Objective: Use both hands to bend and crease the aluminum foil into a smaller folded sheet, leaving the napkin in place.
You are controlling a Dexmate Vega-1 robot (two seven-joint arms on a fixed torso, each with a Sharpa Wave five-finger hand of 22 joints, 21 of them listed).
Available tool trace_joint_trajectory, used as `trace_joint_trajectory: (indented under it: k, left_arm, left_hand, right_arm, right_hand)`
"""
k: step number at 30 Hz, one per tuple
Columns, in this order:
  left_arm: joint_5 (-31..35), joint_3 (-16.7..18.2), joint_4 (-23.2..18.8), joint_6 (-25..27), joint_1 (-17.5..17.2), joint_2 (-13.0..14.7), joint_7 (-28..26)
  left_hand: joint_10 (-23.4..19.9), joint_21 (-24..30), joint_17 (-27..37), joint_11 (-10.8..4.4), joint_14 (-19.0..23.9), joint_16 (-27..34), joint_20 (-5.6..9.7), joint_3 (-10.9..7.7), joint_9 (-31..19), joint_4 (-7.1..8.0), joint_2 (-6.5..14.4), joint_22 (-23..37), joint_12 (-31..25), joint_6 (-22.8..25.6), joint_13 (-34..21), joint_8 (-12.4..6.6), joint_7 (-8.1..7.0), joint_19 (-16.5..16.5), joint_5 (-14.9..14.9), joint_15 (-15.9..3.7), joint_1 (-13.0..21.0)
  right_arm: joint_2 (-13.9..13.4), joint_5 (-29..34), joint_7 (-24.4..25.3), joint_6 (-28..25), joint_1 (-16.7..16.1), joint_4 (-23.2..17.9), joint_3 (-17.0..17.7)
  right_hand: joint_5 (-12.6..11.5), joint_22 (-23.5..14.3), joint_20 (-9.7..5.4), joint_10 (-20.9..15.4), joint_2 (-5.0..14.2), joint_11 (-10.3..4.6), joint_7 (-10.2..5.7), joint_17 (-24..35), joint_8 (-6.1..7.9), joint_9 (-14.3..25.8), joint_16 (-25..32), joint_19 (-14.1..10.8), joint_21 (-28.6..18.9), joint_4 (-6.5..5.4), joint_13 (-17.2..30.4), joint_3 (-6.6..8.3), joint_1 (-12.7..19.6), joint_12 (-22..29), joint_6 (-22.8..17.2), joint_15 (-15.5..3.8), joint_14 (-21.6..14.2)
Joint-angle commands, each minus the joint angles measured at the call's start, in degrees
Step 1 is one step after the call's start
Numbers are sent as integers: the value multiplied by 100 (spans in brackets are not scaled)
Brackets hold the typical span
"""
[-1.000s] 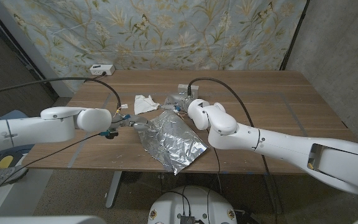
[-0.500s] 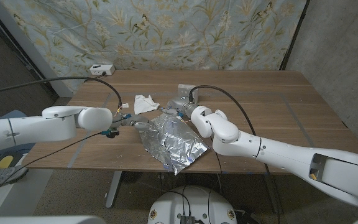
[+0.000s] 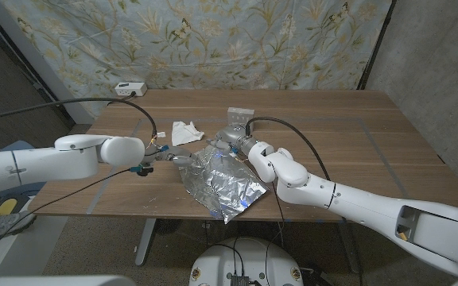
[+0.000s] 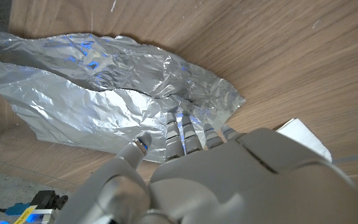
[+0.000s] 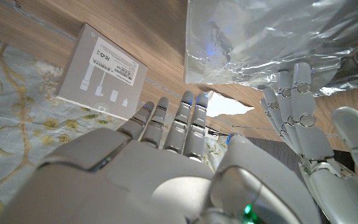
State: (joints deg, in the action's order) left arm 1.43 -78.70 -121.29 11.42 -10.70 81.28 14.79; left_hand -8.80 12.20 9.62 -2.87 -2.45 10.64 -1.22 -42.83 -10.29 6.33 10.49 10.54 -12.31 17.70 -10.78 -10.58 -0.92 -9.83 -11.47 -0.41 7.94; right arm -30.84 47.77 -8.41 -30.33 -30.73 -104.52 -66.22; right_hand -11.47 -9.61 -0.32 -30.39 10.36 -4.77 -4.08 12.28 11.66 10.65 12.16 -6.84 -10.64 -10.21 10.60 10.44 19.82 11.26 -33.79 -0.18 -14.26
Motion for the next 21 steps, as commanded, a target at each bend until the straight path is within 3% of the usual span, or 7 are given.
trace_joint_trajectory:
  k: [1,7,9,11,14,18,21]
  left_arm:
    - [-8,-10,40,6,16,-35,-47]
    - [-20,-11,54,-7,17,-39,-65]
    - [-27,-16,45,-5,11,-28,-73]
    - [-34,-20,30,27,2,-25,-92]
    - [-48,-25,50,-34,1,-25,-87]
    - [-59,-27,29,-25,-6,-14,-116]
    - [-86,-27,-4,19,-15,-1,-143]
  left_hand:
    - [-31,-13,10,8,32,-17,15,-2,-22,-3,4,7,7,9,-21,-5,-10,-287,5,0,44]
    - [-25,-13,10,7,28,-19,7,0,-22,-6,4,7,10,8,-21,-5,-7,-284,5,5,47]
    - [-20,-12,11,3,33,-18,8,1,-22,-6,4,7,13,8,-22,-5,-15,-284,5,6,48]
    - [-21,-13,11,0,31,-19,7,2,-22,-7,3,7,13,6,-22,-4,-9,-284,5,7,50]
    - [-24,-13,11,-4,33,-18,6,3,-22,-9,3,7,12,-3,-22,-1,-15,-285,5,9,52]
    - [-18,-14,11,-3,30,-19,9,5,-22,-10,3,7,16,-7,-22,0,-15,-286,6,4,54]
    - [-20,-14,11,-3,28,-20,9,6,-22,-12,3,7,16,-4,-22,-1,-9,-286,6,3,56]
  right_arm:
    - [67,120,-192,0,-96,14,83]
    - [103,137,-311,-14,-96,-26,66]
    - [109,151,-355,-47,-111,-50,56]
    - [109,156,-361,-54,-125,-62,57]
    - [117,161,-368,-52,-132,-43,52]
    - [153,138,-369,-35,-133,39,48]
    - [175,98,-315,17,-133,137,54]
  right_hand:
    - [-41,3,-19,-50,8,-3,3,8,23,18,43,-19,-29,25,10,42,-63,14,-57,-14,-51]
    - [-48,4,-24,-57,11,-8,1,-6,18,17,27,-1,-19,50,9,70,-68,9,-55,-13,-29]
    - [-57,5,-24,-45,10,-173,3,-24,13,15,18,6,-14,78,9,109,-76,-7,-56,-18,-27]
    - [-59,5,-27,-49,8,-219,9,-31,12,15,14,8,-12,86,8,122,-83,-10,-59,-23,-22]
    - [-64,6,-34,-80,-1,-53,11,-45,8,14,9,11,-9,102,9,155,-105,-7,-61,-24,-27]
    - [-68,6,-37,-81,-6,-27,15,-56,3,13,3,14,-7,111,9,181,-124,-14,-58,-28,-24]
    - [-71,7,-40,-80,-11,101,17,-66,-3,12,-1,19,-5,119,9,210,-149,-21,-58,-30,-25]
